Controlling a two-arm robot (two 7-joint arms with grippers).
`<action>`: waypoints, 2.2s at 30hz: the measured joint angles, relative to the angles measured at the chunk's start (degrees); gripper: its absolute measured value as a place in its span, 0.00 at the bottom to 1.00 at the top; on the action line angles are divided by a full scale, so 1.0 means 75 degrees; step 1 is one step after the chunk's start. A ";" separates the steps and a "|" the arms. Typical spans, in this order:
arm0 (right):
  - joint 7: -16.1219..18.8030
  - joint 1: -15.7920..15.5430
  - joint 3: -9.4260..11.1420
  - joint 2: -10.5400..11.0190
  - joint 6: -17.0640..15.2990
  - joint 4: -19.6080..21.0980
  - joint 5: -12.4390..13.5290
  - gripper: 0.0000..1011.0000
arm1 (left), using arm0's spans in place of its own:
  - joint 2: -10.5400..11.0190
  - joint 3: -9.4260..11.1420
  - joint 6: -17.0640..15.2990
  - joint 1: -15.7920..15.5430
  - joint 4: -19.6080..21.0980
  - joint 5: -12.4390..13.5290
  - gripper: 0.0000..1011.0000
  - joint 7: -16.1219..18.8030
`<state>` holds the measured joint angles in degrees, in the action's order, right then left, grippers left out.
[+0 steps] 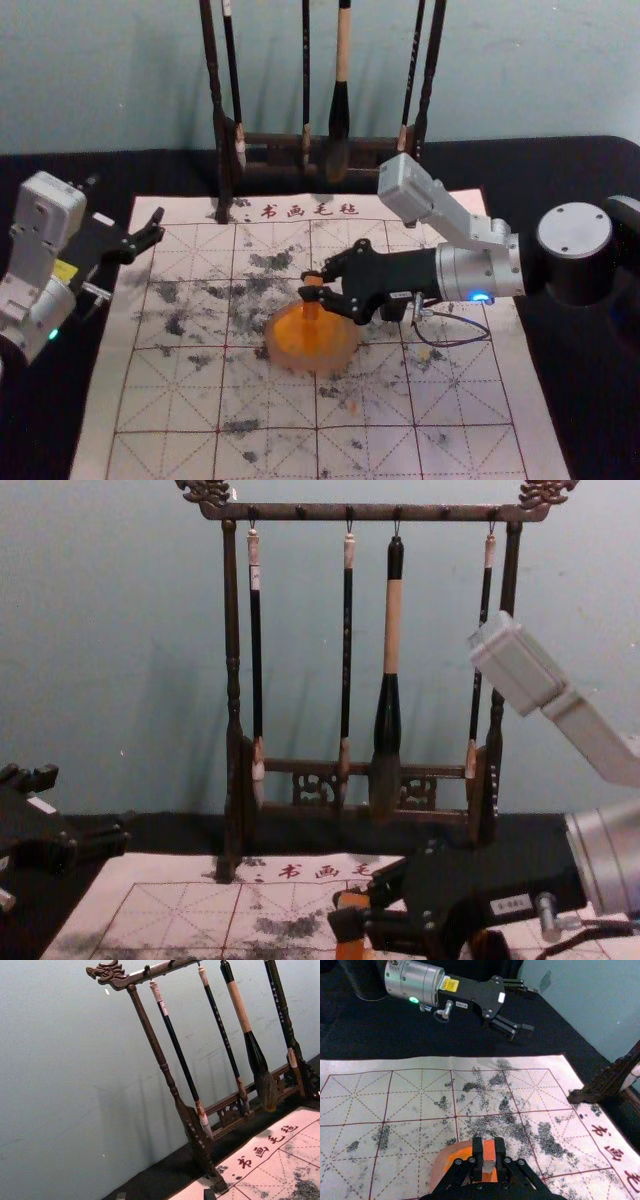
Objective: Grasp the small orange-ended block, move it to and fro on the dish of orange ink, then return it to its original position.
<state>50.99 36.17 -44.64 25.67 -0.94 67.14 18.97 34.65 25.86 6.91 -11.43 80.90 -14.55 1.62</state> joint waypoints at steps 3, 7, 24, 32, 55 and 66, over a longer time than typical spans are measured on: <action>-0.0026 0.0013 -0.0018 -0.0037 -0.0016 -0.0056 -0.0007 0.15 | 0.0000 0.0000 0.0000 0.0000 0.0000 0.0000 0.99 0.0000; -0.0100 0.0021 -0.0022 -0.0084 -0.0089 -0.0098 -0.0007 0.15 | 0.0000 0.0000 0.0000 0.0000 0.0000 0.0000 0.99 0.0000; -0.0452 -0.0022 0.0031 -0.0144 -0.0475 -0.0093 -0.0090 0.15 | 0.0000 0.0000 0.0000 0.0000 0.0000 0.0000 0.99 0.0000; -0.0479 -0.0102 0.0113 -0.0047 -0.0496 0.0051 -0.0064 0.15 | 0.0000 0.0000 0.0000 0.0000 0.0000 0.0000 0.99 0.0000; -0.0352 -0.0516 0.0153 0.0475 -0.0494 0.0740 0.0033 0.15 | 0.0000 0.0000 0.0000 0.0000 0.0000 0.0000 0.99 0.0000; -0.0266 -0.0652 0.0064 0.0545 -0.0495 0.1000 0.0121 0.15 | 0.0000 0.0000 0.0000 0.0000 0.0000 0.0000 0.99 0.0000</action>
<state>48.99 31.28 -44.16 29.76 -4.66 74.64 19.88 34.65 25.86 6.91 -11.43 80.90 -14.55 1.62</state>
